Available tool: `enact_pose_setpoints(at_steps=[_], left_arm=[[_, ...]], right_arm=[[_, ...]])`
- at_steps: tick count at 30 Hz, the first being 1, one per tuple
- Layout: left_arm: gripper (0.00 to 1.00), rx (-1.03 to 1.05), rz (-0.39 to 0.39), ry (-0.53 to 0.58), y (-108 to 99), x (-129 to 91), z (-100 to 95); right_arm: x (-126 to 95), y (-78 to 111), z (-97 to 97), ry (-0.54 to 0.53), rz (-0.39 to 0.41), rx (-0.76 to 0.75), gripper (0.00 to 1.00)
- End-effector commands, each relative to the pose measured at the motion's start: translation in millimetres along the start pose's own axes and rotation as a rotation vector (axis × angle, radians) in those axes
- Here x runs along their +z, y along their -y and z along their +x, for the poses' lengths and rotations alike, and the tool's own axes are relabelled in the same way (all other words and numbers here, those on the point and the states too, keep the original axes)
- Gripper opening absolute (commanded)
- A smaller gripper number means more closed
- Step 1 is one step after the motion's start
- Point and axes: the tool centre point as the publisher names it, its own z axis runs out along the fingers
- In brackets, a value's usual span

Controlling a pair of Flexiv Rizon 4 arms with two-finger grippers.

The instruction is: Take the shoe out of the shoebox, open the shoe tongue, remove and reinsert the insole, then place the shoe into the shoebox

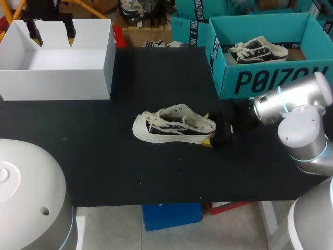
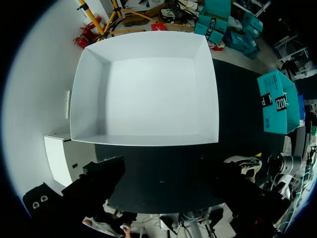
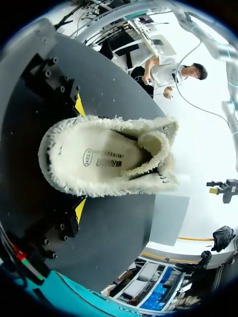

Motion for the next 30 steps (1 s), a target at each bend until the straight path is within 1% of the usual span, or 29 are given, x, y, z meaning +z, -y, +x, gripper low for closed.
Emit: enact_pose_setpoints(at_steps=[1,2,14,15,16,18,20,23,24,27,30], left_arm=[[1.00,0.000,0.000,0.000,0,0,0.0],[1.00,0.000,0.000,0.000,0,0,0.0],[1.00,0.000,0.000,0.000,0,0,0.0],[1.00,0.027,0.018,0.014,-4,-1,1.6],[1.00,0.017,0.018,0.024,-8,-3,5.6],[1.00,-0.026,0.036,0.088,-16,-6,16.3],[1.00,-0.043,0.050,0.112,-27,-12,29.5],[1.00,-0.045,0.063,0.119,-46,-18,51.2],[1.00,-0.029,0.057,0.122,-53,-18,59.0],[1.00,-0.014,0.069,0.142,-73,-17,80.9],[1.00,-0.017,0.061,0.155,-88,-14,104.0]], right_arm=[[9,0.4,-4.4,-0.023,-0.014,-0.009,0.00],[10,0.3,-4.0,-0.032,-0.036,-0.019,0.00],[10,0.3,-4.0,-0.032,-0.036,-0.019,0.00],[10,0.3,-4.0,-0.032,-0.036,-0.019,0.00],[10,0.3,-4.0,-0.032,-0.036,-0.019,0.00],[10,0.3,-4.0,-0.032,-0.036,-0.019,0.00],[10,0.3,-4.0,-0.032,-0.036,-0.019,0.00],[10,0.3,-4.0,-0.032,-0.036,-0.019,0.00],[10,0.3,-4.0,-0.032,-0.036,-0.019,0.00],[10,0.3,-4.0,-0.032,-0.036,-0.019,0.00],[10,0.3,-4.0,-0.032,-0.036,-0.019,0.00]])
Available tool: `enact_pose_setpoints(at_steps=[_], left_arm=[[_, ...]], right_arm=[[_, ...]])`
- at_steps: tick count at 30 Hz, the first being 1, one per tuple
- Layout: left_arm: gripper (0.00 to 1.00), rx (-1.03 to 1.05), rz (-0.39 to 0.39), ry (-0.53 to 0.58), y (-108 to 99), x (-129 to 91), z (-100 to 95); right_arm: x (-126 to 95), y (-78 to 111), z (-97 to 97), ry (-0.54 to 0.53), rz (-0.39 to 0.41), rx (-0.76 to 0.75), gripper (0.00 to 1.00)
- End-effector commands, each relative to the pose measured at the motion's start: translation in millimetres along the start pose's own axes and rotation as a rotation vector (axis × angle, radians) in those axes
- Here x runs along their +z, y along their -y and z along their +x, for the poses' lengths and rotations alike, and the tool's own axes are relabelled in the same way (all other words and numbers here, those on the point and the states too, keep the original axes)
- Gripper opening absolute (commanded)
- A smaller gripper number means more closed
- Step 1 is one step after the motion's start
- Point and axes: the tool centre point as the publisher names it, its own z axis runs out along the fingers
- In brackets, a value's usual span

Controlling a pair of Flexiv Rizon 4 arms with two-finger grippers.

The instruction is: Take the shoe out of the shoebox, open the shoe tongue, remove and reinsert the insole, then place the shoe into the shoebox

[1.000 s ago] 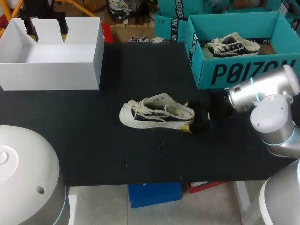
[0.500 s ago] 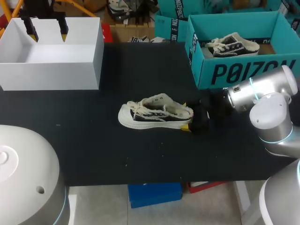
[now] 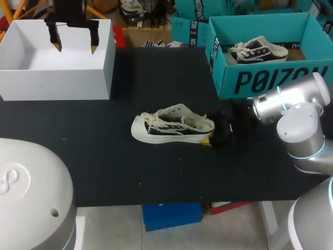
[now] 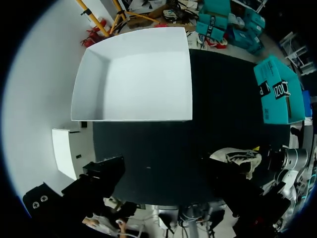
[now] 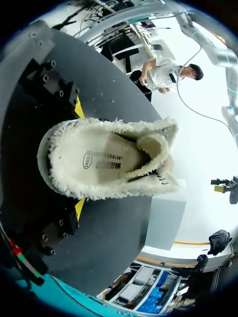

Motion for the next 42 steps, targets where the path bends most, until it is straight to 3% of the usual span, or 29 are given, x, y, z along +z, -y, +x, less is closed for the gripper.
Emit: enact_pose_setpoints(at_steps=[1,10,23,29,31,42], left_arm=[[1.00,-0.009,0.047,0.050,-33,1,31.3],[1.00,0.059,0.048,0.104,-70,15,110.3],[1.00,0.150,0.062,0.219,-110,58,209.5],[1.00,0.140,0.072,0.269,-117,77,243.6],[1.00,0.127,0.038,0.282,-119,83,252.7],[1.00,0.073,0.051,0.325,-126,112,293.4]], right_arm=[[5,1.5,-1.6,0.000,0.001,0.001,0.00],[5,1.5,-1.6,0.000,0.001,0.001,0.00],[5,1.5,-1.6,0.000,0.001,0.001,0.00],[5,1.5,-1.6,0.000,0.001,0.001,0.00],[5,1.5,-1.6,0.000,0.001,0.001,0.00],[5,1.5,-1.6,0.000,0.001,0.001,0.00]])
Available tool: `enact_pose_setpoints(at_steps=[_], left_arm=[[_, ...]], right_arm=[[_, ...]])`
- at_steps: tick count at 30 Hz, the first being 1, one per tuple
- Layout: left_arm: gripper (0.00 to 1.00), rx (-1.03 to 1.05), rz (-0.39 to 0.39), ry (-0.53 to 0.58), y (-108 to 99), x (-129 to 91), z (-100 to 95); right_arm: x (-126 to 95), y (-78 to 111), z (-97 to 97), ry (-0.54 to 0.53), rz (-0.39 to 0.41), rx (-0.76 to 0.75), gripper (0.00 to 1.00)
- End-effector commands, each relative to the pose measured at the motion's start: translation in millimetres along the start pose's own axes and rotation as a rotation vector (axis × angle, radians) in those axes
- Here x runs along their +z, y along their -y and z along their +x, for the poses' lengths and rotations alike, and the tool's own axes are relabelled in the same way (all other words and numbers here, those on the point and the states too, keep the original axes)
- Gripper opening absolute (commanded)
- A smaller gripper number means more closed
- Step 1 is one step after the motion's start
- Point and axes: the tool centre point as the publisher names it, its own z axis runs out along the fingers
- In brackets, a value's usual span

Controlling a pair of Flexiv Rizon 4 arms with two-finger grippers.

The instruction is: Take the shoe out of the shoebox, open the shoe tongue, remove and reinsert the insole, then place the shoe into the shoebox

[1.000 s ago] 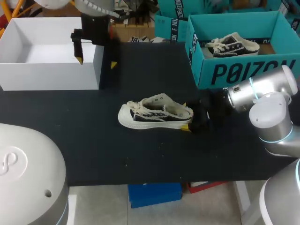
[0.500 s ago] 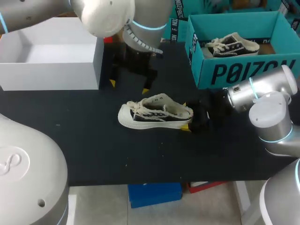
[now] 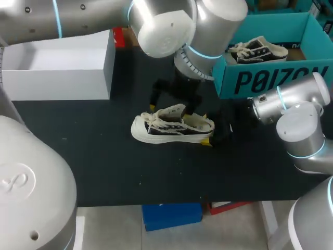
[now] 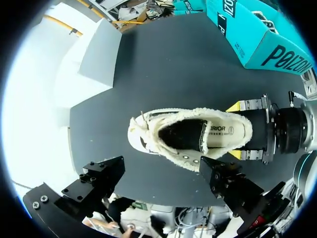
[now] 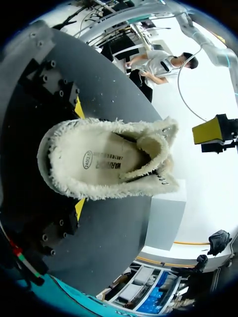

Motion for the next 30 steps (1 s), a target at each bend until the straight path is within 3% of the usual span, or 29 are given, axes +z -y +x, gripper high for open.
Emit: enact_pose_setpoints(at_steps=[1,8,16,30], left_arm=[[1.00,-0.008,-0.005,0.115,4,11,37.1],[1.00,-0.017,-0.017,0.142,11,30,60.2],[1.00,-0.017,-0.010,0.172,18,46,73.4],[1.00,-0.036,-0.013,0.192,33,59,59.7]], right_arm=[[5,1.3,-1.5,0.001,0.001,0.001,0.00],[5,1.3,-1.5,0.001,0.001,0.001,0.00],[5,1.3,-1.5,0.001,0.001,0.001,0.00],[5,1.3,-1.5,0.001,0.001,0.001,0.00]])
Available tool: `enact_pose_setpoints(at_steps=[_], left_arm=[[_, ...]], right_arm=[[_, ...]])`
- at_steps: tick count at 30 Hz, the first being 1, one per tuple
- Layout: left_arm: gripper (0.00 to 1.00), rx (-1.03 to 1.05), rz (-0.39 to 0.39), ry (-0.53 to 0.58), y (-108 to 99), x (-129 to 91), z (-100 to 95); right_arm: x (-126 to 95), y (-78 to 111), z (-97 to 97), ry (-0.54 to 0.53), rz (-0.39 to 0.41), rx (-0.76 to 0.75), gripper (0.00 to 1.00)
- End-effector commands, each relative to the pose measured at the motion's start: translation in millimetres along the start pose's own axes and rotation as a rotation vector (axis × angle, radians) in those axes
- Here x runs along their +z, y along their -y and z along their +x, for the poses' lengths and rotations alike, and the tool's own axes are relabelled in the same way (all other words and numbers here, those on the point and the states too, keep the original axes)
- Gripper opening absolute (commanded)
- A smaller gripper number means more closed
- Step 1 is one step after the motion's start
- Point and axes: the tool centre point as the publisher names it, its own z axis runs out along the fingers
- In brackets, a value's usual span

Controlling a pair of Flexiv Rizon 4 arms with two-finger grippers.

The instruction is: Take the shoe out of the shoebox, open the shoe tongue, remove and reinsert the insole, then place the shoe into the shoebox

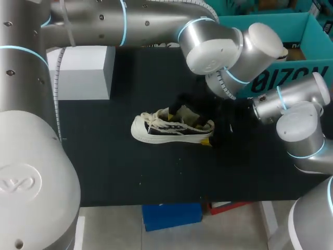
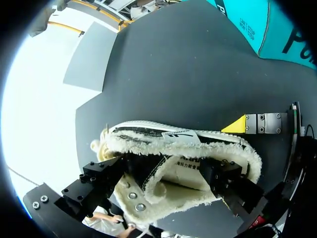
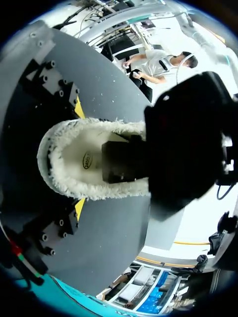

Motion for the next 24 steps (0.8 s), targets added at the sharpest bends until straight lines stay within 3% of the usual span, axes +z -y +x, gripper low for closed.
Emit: enact_pose_setpoints(at_steps=[1,2,3,13,24], left_arm=[[0.90,0.003,0.003,-0.009,2,1,-1.5],[0.31,0.006,0.004,-0.011,1,1,-1.7],[0.00,0.008,0.004,-0.013,1,2,-1.5],[0.00,0.025,0.014,-0.030,0,2,-6.7],[0.00,0.037,0.052,-0.065,1,-22,-21.0]], right_arm=[[5,1.4,-1.5,0.001,0.002,0.001,0.00],[5,1.4,-1.5,0.001,0.002,0.001,0.00],[5,1.4,-1.5,0.001,0.002,0.001,0.00],[5,1.4,-1.5,0.001,0.002,0.001,0.00],[5,1.4,-1.5,0.001,0.002,0.001,0.00]])
